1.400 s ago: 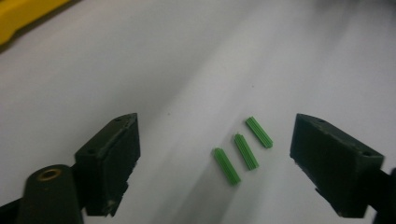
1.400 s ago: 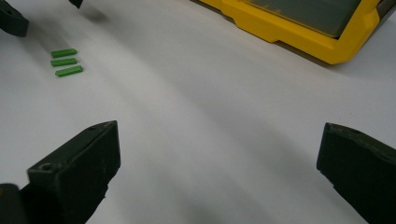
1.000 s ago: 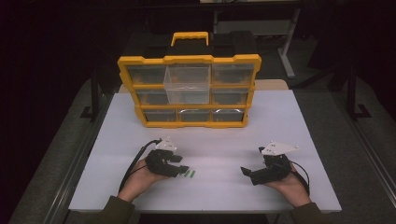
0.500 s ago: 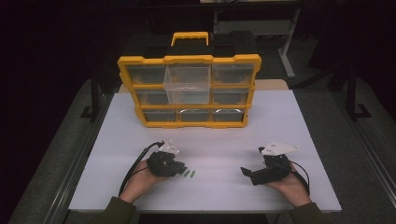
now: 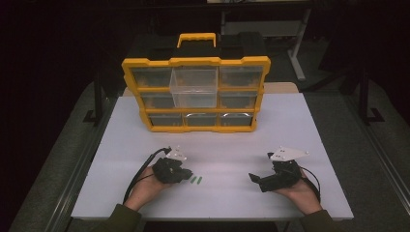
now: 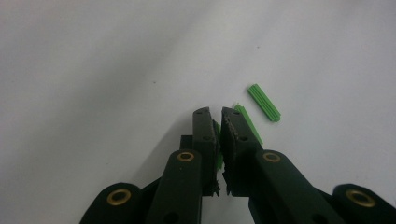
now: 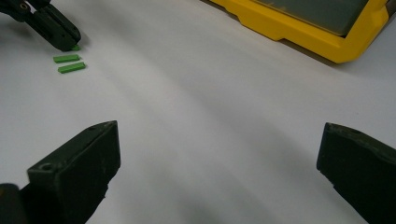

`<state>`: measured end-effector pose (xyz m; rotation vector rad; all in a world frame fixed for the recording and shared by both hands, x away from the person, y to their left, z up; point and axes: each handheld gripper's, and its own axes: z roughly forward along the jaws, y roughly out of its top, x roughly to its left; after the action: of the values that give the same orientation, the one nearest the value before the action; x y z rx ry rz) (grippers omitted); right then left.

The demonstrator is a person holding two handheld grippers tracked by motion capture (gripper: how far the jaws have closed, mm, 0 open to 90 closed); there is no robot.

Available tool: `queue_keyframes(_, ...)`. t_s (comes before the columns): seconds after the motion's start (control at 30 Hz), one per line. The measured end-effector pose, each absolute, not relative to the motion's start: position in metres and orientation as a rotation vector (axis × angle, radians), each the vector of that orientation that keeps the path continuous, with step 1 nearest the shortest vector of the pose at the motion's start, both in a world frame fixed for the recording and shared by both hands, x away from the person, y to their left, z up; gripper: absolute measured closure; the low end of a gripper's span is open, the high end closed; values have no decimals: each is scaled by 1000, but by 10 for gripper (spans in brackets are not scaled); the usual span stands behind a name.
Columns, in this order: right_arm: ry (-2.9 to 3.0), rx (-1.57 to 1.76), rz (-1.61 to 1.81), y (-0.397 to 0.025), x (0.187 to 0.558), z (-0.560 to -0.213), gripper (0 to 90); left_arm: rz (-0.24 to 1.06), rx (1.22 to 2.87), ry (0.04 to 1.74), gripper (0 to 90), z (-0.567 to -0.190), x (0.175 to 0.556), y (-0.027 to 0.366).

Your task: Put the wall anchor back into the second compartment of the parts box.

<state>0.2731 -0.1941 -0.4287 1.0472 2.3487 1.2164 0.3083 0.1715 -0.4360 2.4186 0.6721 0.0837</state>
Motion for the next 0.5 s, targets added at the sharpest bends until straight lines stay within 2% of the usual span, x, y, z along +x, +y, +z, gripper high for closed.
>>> queue_keyframes(0.3, 2341, 1042, 1215, -195, 273, -430, 0, 20, 2376, 664, 852, -430, 312, 182)
queue_keyframes(0.5, 2340, 1045, 1217, -194, 273, -429, 0, 7, 2330, 684, 852, -411, 315, 195)
